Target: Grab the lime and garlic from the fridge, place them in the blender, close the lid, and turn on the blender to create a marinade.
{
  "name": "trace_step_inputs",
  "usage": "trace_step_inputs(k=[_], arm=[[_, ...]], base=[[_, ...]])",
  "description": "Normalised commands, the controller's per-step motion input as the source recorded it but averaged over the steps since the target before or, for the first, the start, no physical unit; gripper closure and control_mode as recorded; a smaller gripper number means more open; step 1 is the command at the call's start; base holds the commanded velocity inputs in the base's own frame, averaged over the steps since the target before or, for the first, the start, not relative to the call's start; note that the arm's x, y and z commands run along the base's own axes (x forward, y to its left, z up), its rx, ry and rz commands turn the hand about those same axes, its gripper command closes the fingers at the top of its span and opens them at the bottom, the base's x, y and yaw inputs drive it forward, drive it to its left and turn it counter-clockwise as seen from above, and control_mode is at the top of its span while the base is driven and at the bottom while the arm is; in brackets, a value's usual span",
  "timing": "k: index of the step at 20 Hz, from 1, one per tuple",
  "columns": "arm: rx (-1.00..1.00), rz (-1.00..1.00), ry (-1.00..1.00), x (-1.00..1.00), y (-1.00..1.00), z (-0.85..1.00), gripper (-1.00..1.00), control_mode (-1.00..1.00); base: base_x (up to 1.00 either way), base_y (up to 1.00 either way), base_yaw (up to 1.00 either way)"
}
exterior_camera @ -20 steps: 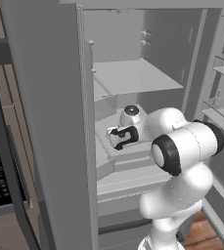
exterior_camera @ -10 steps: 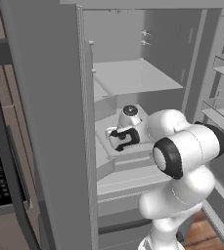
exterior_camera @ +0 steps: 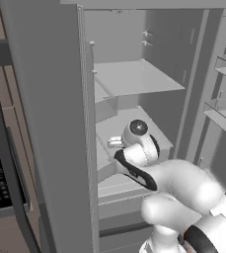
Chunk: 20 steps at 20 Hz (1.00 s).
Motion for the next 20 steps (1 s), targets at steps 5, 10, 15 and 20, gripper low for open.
trace_step_inputs(k=[5, 10, 15, 20], arm=[[0.0, 0.0, 0.0, -0.97, 0.0, 1.0, 1.0, -1.0], [0.08, 0.0, 0.06, -1.0, 0.0, 0.95, 1.0, -1.0], [0.17, 0.0, 0.11, -0.81, -0.13, 0.9, 1.0, -1.0], [0.01, 0.04, 0.0, -0.1, -0.07, 0.6, 1.0, -1.0]], base=[[0.0, 0.0, 0.0], [0.0, 0.0, 0.0], [0.0, 0.0, 0.0], [0.0, 0.0, 0.0]])
